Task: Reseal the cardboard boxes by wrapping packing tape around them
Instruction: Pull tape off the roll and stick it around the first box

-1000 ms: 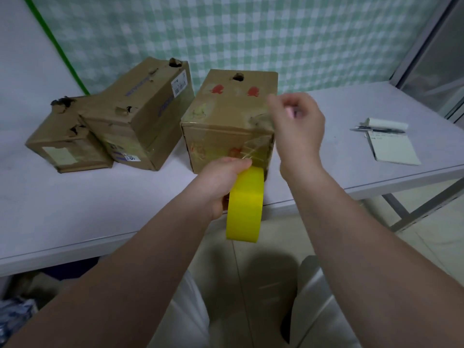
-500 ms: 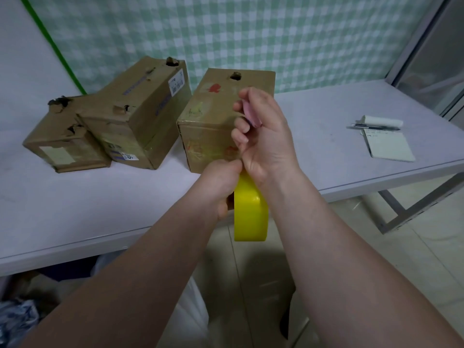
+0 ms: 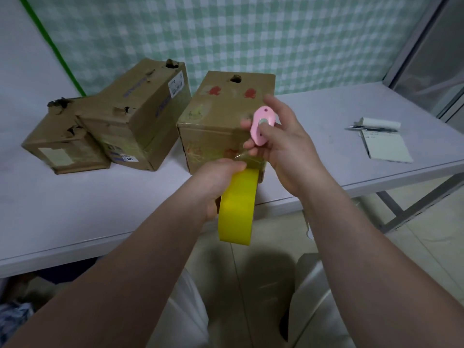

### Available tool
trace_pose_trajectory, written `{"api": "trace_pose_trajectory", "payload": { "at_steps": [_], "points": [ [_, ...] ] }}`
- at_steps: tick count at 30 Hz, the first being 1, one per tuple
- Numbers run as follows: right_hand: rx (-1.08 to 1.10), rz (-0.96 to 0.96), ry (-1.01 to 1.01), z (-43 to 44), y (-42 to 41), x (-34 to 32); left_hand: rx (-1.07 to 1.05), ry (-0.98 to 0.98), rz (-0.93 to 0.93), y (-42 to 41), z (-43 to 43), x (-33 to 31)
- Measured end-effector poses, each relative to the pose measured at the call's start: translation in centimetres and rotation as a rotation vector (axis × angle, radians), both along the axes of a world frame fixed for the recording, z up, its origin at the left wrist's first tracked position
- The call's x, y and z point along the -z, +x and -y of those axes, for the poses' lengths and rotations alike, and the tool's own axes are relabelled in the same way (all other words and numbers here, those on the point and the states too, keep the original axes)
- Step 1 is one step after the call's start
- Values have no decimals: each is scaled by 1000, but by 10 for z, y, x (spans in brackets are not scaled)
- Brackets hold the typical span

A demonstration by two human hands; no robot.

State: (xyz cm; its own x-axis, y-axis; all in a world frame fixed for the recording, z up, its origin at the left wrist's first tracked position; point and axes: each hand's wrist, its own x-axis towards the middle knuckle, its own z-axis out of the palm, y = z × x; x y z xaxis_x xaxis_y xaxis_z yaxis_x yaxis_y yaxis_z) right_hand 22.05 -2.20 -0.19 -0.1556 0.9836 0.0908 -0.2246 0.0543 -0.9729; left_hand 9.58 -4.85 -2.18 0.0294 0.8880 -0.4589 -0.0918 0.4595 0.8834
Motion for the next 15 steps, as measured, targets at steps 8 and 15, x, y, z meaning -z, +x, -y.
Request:
{"api": "trace_pose_trajectory", "payload": {
  "at_steps": [8, 15],
  "points": [
    [-14, 145, -33, 6, 13, 0, 10, 12, -86, -2, -1, -1],
    [-21, 101, -111, 7, 25, -7, -1, 35, -94, 0, 0, -2]
  ]
}}
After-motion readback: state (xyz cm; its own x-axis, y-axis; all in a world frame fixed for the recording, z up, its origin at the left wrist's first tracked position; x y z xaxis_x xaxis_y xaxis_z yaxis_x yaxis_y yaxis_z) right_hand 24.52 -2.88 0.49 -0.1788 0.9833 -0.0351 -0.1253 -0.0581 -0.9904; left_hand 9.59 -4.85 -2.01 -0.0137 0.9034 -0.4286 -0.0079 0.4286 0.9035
